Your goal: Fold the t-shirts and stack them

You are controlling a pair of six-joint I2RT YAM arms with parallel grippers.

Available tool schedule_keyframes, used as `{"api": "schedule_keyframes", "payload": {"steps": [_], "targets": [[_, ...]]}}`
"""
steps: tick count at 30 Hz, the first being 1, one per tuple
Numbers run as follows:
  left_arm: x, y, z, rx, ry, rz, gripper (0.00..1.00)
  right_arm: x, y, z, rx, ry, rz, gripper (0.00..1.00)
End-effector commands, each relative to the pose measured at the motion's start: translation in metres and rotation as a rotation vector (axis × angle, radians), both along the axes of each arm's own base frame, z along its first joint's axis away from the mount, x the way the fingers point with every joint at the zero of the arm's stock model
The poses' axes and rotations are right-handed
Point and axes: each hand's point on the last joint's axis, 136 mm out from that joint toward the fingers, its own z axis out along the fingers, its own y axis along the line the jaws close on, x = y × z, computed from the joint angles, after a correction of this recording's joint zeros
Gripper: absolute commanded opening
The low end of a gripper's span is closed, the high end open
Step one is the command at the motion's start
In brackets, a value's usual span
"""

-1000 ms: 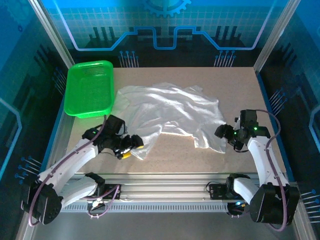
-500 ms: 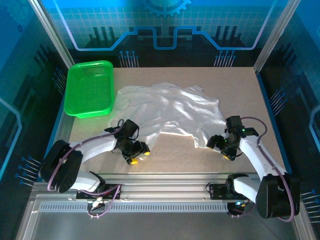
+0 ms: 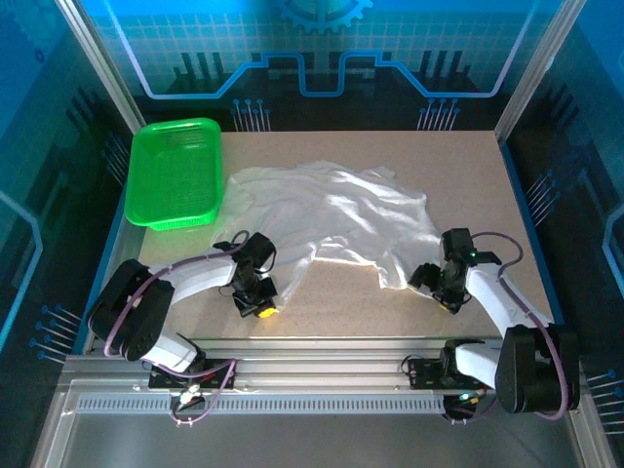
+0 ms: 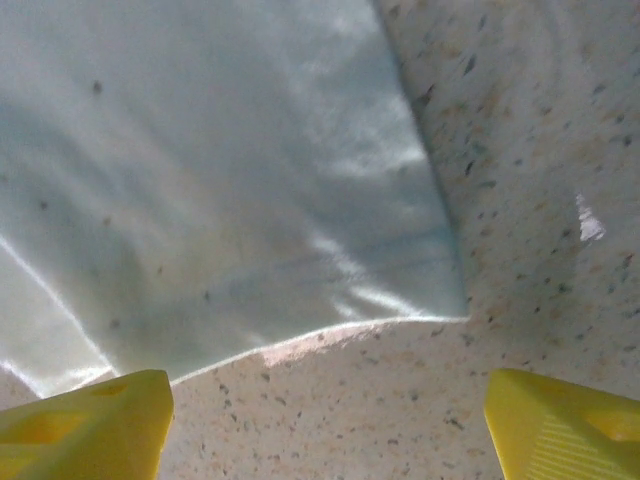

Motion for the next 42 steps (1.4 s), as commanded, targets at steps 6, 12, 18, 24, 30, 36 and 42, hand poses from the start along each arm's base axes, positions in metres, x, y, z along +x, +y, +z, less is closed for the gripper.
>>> {"api": "schedule_keyframes", "payload": {"steps": [6, 12, 18, 24, 30, 36, 42], "targets": [[0.050, 0.018, 0.039, 0.000, -0.287, 0.053, 0.00, 0.025, -0.007, -0.015, 0.028, -0.007, -0.060, 0.75], [0.055, 0.030, 0.053, -0.001, -0.336, 0.084, 0.00, 0.031, -0.008, -0.029, 0.005, 0.022, -0.069, 0.56], [0.045, 0.012, 0.058, -0.110, -0.299, 0.071, 0.00, 0.044, -0.006, -0.030, 0.011, 0.017, -0.066, 0.36], [0.015, -0.001, 0.051, -0.139, -0.213, 0.014, 0.50, 0.044, -0.006, -0.032, 0.009, 0.019, -0.056, 0.12], [-0.005, -0.011, 0.026, -0.107, -0.108, -0.031, 0.56, 0.044, -0.004, -0.033, 0.013, 0.022, -0.042, 0.07], [-0.005, -0.021, 0.013, -0.076, -0.076, -0.091, 0.57, 0.043, -0.002, -0.032, 0.011, 0.023, -0.029, 0.07], [0.001, -0.025, -0.004, -0.026, -0.061, -0.136, 0.56, 0.043, -0.001, -0.030, 0.013, 0.014, -0.026, 0.07]]}}
